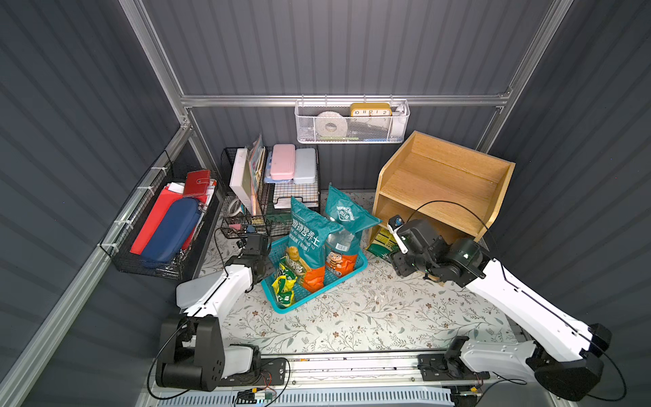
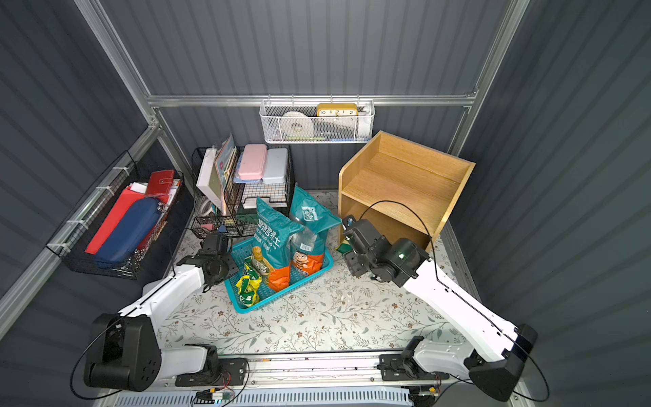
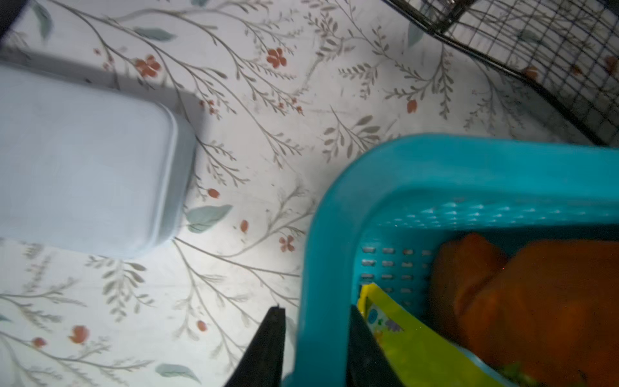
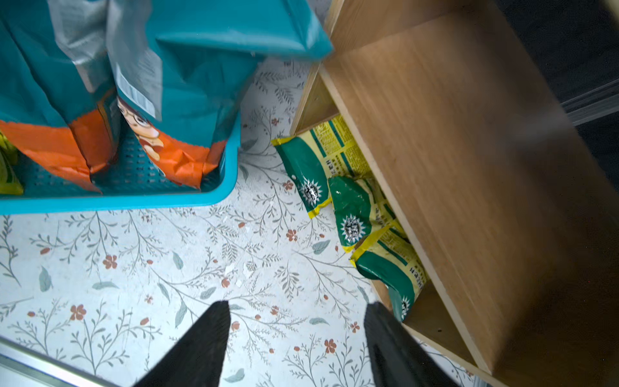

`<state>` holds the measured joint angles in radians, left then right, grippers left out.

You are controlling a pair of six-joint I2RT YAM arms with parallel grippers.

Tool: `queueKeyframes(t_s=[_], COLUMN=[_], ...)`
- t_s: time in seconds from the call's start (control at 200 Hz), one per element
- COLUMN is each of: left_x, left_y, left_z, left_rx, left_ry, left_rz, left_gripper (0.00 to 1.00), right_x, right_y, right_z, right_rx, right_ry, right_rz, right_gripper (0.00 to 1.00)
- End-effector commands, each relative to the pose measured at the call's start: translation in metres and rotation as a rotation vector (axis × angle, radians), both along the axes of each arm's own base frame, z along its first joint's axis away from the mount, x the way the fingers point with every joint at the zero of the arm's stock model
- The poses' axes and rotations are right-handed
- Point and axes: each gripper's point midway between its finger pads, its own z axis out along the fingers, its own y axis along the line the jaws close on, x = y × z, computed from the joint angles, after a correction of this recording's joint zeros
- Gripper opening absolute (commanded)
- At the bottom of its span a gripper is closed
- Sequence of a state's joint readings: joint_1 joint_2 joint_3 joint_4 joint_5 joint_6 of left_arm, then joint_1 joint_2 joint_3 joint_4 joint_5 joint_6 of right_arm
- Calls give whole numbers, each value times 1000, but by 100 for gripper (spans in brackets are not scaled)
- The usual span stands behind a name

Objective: Take down the fertilizer bag from the shelf
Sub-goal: Move the storage box to the center of the board, then pick up the fertilizer bag from the shelf.

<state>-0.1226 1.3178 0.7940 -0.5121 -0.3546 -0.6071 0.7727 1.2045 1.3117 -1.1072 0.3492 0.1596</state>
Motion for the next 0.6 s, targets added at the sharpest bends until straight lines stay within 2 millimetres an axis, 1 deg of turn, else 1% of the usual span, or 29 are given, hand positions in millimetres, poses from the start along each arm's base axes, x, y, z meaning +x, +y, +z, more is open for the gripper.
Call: queueKeyframes(t_s=[0.0, 0.02, 0.11, 0.19, 0.24, 0.315, 0.38, 0.425, 0.48, 0.54, 0.595], left_x=[-8, -8, -5, 0, 4, 11, 14, 16, 18, 21, 23], left_y=[29, 28, 22, 17, 11, -5, -19, -28, -39, -49, -52], left_z=[15, 18, 40, 72, 94, 125, 146, 155, 158, 155, 149], left_rx=[113, 104, 73, 58, 34, -26, -88, -133, -191, -247, -277], left_ry=[1, -1, -28, -100, -164, -264, -337, -375, -399, -396, -377], left_rz=[106, 103, 78, 39, -2, -88, -144, -177, -204, -221, -216], left_gripper=[96, 99, 99, 99, 99, 99, 99, 99, 99, 99, 99], right_x=[-9, -9, -8, -3, 0, 8, 17, 23, 31, 41, 49], right_y=[-1, -3, -12, -19, -21, -24, -25, -27, -28, -28, -30], right_z=[-27, -33, -55, -72, -82, -98, -111, -118, -125, -134, -142], right_rx=[-77, -99, -192, -278, -327, -399, -451, -489, -537, -571, -593], right_ry=[81, 92, 131, 153, 165, 171, 156, 145, 127, 114, 113], right_rz=[26, 20, -16, -48, -60, -91, -101, -111, -120, -125, -135], right_gripper=[69, 69, 70, 71, 71, 72, 74, 76, 78, 80, 81])
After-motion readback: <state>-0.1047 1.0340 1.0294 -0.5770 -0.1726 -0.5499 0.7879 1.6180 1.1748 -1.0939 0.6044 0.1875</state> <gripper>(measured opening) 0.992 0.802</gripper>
